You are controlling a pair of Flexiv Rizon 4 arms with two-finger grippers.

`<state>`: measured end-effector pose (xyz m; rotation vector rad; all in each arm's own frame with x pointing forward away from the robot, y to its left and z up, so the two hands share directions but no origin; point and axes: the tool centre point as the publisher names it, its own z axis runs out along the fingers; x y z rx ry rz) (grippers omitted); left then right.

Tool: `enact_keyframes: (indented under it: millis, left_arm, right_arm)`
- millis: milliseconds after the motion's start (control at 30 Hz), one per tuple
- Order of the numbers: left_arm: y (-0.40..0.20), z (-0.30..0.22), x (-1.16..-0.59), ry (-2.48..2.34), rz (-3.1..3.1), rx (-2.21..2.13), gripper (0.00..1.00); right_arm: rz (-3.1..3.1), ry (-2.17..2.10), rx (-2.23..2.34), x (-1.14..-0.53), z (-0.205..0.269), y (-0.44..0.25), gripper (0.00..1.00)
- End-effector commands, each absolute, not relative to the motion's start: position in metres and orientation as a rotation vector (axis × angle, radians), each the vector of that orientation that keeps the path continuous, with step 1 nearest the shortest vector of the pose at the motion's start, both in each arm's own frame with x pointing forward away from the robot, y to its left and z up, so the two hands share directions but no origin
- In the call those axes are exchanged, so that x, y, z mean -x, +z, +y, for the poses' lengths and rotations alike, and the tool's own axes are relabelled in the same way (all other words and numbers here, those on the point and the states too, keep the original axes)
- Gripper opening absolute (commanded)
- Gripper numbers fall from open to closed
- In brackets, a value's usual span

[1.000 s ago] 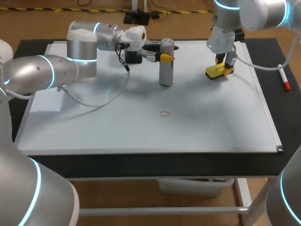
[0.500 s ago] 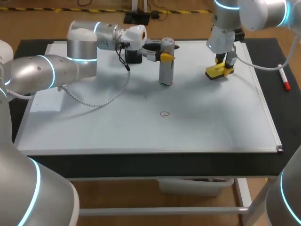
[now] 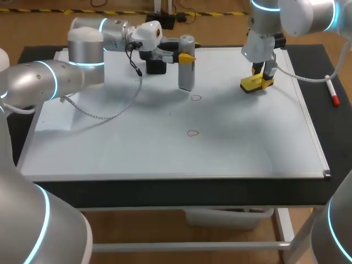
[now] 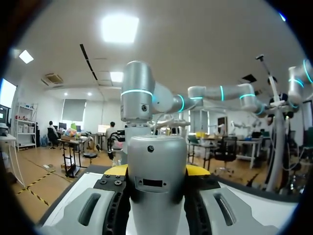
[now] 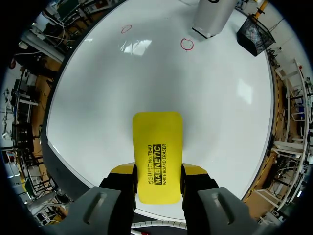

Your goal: Pick up the inspection probe, press it on each red-marked spot on the whiteboard one by one, put down the probe, pick up the eraser, and wipe off all the red marks.

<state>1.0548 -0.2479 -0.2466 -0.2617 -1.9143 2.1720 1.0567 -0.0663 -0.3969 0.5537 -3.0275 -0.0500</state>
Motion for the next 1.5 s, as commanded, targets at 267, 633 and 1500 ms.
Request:
enact_keyframes:
  millis: [267, 633, 1500]
  left_arm:
    - [-0.232, -0.186, -1.052, 2.232, -2.051, 0.105, 0.00]
    - [-0.224, -0.128, -1.064, 2.301, -2.132, 0.006, 0.00]
    - [-0.226, -0.025, -1.078, 2.408, -2.226, -0.218, 0.00]
  right_arm:
    - [-3.025, -0.046, -0.555, -1.057, -0.067, -0.396, 0.00]
    - [-3.025, -0.046, -0.555, -1.057, -0.067, -0.396, 0.00]
    - [-3.025, -0.046, -0.555, -1.057, -0.067, -0.396, 0.00]
